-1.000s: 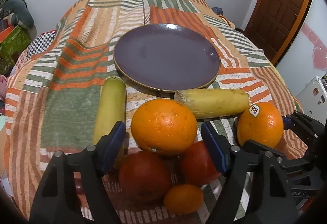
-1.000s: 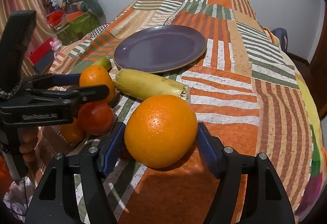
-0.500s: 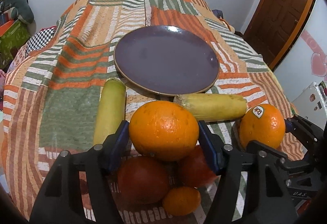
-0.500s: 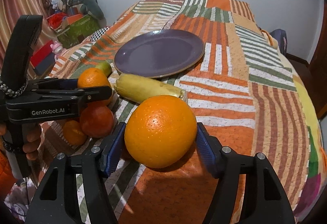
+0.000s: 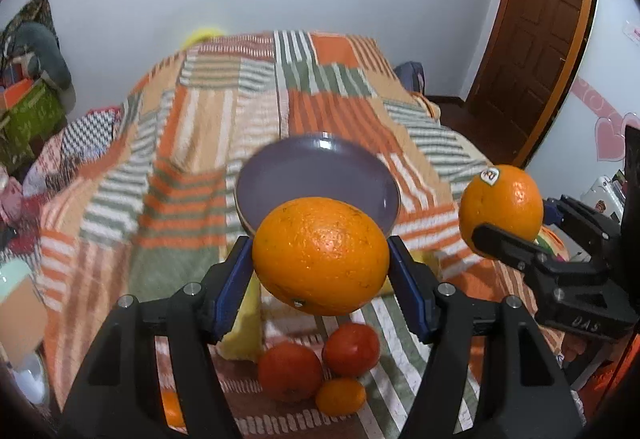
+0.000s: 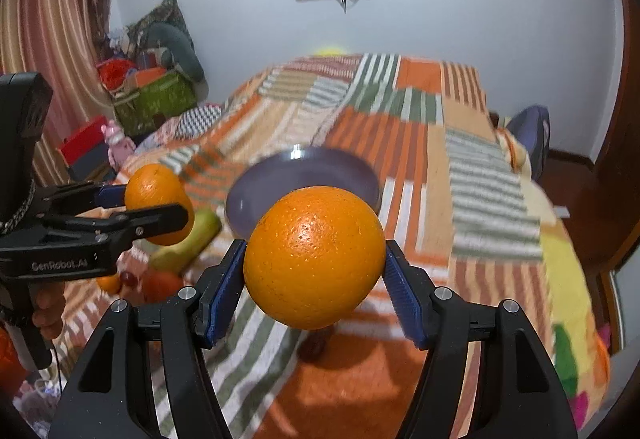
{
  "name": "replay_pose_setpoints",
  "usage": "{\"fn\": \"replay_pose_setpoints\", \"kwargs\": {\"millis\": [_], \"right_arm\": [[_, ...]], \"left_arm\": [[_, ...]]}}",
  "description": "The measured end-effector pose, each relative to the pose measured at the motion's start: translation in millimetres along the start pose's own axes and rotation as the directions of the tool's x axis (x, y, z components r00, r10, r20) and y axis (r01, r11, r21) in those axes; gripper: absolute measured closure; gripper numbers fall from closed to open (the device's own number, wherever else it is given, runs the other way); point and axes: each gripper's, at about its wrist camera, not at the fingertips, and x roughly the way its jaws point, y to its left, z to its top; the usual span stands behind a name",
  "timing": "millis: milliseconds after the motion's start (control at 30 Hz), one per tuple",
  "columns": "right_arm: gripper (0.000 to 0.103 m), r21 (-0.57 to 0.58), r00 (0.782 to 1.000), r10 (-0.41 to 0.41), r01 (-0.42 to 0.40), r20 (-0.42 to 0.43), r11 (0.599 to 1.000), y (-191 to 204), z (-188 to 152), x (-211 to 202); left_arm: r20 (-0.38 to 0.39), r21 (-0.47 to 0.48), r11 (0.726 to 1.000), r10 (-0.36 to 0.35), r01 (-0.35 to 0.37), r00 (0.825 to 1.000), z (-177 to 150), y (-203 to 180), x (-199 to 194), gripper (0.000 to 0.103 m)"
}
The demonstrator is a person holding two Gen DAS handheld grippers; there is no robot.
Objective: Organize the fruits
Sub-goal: 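Carry the oranges in both grippers over the purple plate and lower them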
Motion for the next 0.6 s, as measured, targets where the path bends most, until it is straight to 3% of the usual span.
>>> {"fn": "replay_pose_setpoints", "kwargs": {"millis": [267, 600], "right_arm": [[0.04, -0.031, 0.997, -0.02, 0.023, 0.079, 0.999, -1, 32, 8], [0.04, -0.023, 0.996, -0.022, 0.024, 0.082, 0.999, -9, 58, 43]], "left_arm": [[0.059, -0.018, 1.0, 0.013, -0.012, 0.998, 39, 10, -1, 0.037], [0.038, -0.049, 0.998, 0.033, -0.031, 0.999, 74, 30, 34, 0.037]]}}
